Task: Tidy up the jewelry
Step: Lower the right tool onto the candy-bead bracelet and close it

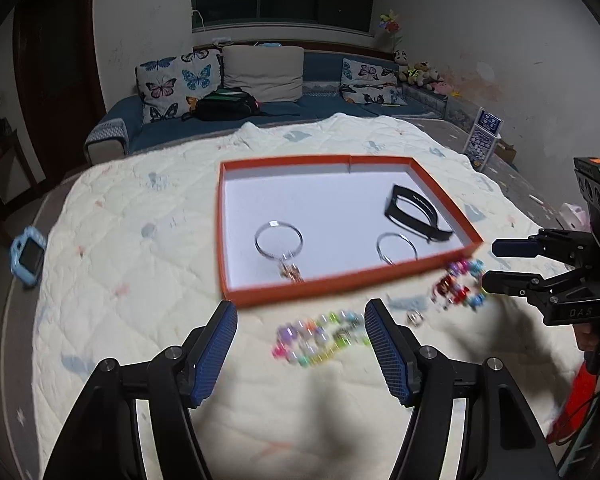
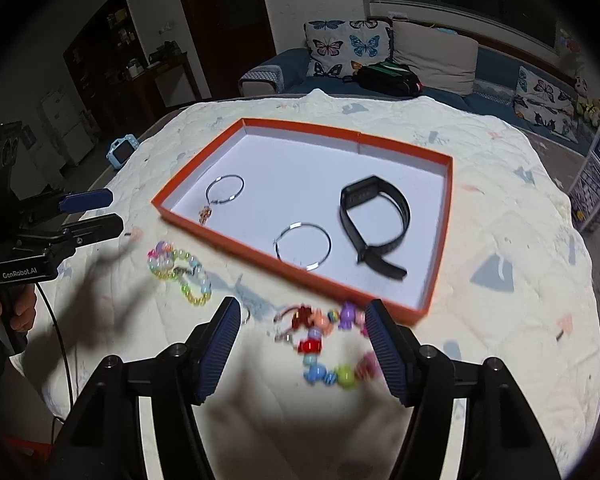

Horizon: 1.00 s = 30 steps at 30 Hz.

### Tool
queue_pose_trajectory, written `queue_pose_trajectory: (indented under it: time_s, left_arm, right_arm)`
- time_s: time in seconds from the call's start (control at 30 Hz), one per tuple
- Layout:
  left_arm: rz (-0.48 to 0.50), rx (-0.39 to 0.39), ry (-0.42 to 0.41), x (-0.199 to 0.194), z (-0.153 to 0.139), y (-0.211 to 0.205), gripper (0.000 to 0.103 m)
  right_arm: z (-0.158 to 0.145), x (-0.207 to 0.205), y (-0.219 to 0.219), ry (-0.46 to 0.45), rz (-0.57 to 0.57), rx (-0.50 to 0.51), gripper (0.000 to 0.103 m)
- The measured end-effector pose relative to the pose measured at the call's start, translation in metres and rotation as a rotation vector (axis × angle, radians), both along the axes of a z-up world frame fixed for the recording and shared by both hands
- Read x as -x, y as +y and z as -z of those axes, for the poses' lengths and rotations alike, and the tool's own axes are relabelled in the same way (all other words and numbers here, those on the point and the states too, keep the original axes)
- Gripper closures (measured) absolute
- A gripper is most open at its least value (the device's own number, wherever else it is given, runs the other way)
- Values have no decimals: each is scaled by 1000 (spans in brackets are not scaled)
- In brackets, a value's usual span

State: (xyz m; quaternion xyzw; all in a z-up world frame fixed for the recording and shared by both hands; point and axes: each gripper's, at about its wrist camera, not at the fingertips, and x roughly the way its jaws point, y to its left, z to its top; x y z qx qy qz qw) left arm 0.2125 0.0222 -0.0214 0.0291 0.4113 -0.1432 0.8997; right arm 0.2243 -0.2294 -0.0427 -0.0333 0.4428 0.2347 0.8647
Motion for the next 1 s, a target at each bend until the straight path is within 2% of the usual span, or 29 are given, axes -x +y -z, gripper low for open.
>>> queue_pose_trajectory:
  time_s: [0.27,0.73,1.0]
  left_arm:
    - [-30,34,37,35,20,5,31]
    - [-64,58,58,32,29,9,31]
    - [-69,62,71,23,36,9,31]
  right_arm:
    - [16,21,-17,32,37,7,28]
    - [22,0,-34,28,110,-18,27]
    - [28,-8,-34,43,107,-10,43]
